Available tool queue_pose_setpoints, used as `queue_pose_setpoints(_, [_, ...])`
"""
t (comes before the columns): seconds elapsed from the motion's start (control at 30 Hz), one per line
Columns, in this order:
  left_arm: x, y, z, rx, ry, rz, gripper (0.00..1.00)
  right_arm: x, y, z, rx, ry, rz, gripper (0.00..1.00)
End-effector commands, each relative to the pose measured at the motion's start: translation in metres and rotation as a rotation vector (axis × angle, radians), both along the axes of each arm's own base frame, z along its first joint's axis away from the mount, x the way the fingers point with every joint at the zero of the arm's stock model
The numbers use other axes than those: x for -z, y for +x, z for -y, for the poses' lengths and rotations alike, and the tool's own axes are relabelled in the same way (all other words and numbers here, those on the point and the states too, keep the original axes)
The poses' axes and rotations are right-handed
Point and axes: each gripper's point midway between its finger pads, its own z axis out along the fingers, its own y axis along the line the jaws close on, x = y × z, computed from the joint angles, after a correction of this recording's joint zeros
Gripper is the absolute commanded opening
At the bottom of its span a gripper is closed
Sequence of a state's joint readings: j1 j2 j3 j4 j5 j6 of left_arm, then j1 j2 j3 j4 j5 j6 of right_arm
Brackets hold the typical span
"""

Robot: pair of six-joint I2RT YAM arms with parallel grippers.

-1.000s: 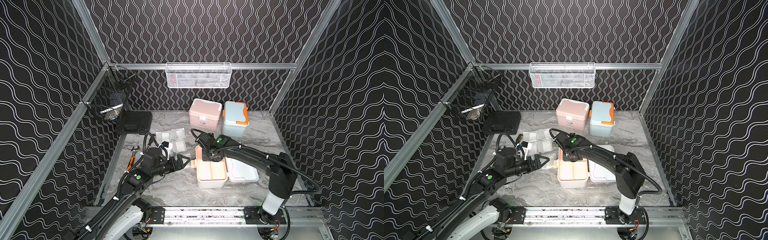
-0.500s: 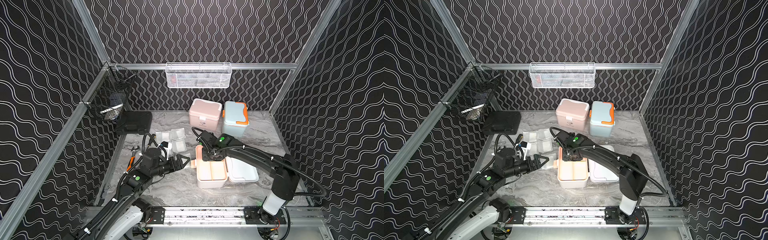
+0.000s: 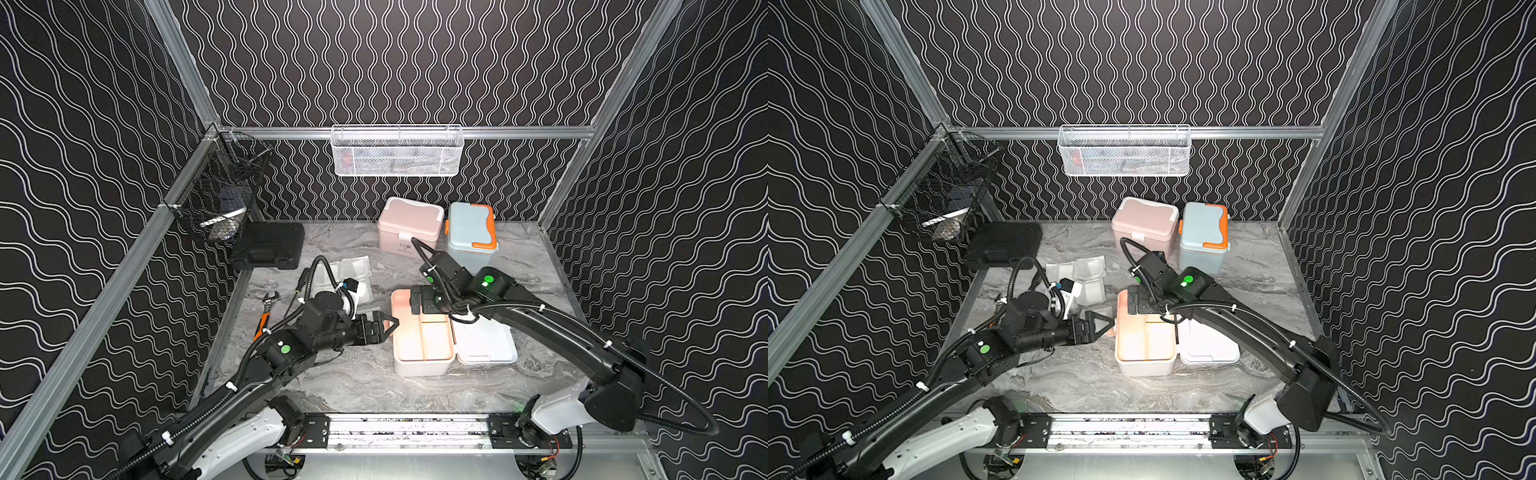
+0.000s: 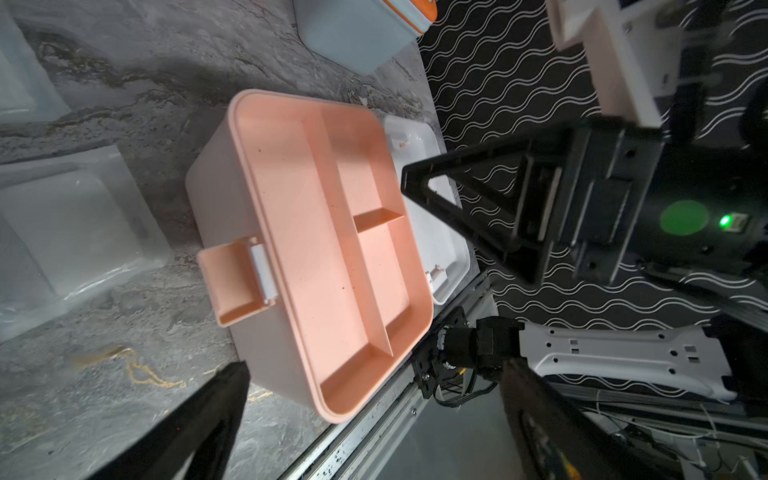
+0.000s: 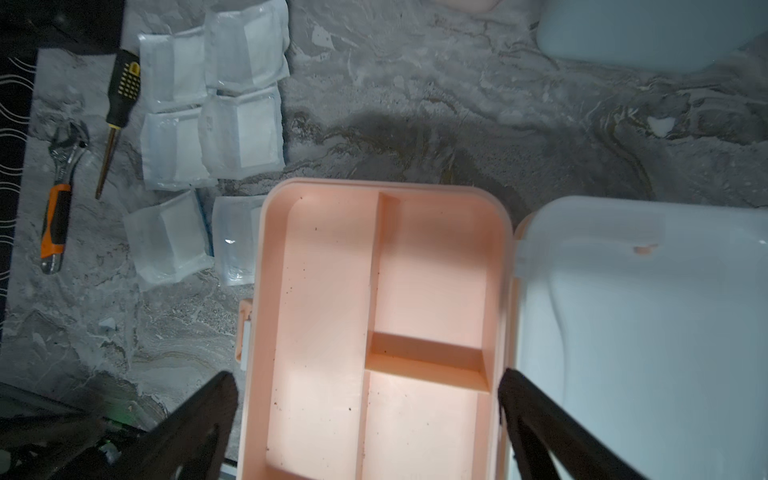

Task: Open first aid kits and take out gauze
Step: Place the compartment layer in the first aid kit, then close the lid of the first aid kit.

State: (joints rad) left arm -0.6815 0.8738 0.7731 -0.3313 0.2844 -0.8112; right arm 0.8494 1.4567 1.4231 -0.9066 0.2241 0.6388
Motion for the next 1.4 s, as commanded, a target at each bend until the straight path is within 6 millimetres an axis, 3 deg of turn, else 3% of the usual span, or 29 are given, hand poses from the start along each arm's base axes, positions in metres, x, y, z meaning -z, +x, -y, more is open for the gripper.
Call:
queue_pose_setpoints(0.0, [-0.005,0.004,0.008,-0.007,0.069,0.055,0.99,-0.017,0.007,0.012,0.007,0.042,0.055,1.00])
queue_pose_setpoints(0.23, [-0.008,-0.005,0.051,0.090,0.194,0.087,0.99,-0.029,0.020,0.066,0.101,0.149,0.061,1.00])
queue_pose_setpoints(0.4, [-0.006,-0.011,0.082,0.163,0.264,0.101,0.99,-0.025,0.024,0.101,0.175,0.202,0.048,1.00])
queue_pose_setpoints(0.6, [0.012,-0.007,0.110,0.227,0.344,0.078,0.99,-0.011,0.025,0.142,0.309,0.218,0.030,1.00])
queue_pose_setpoints(1.0, [0.050,0.020,0.108,0.203,0.449,0.006,0.99,0.029,0.022,0.205,0.569,0.299,0.022,1.00])
queue_pose_setpoints(1.37, [0.077,0.036,0.109,0.213,0.434,-0.062,0.99,0.077,0.020,0.226,0.665,0.440,-0.065,1.00])
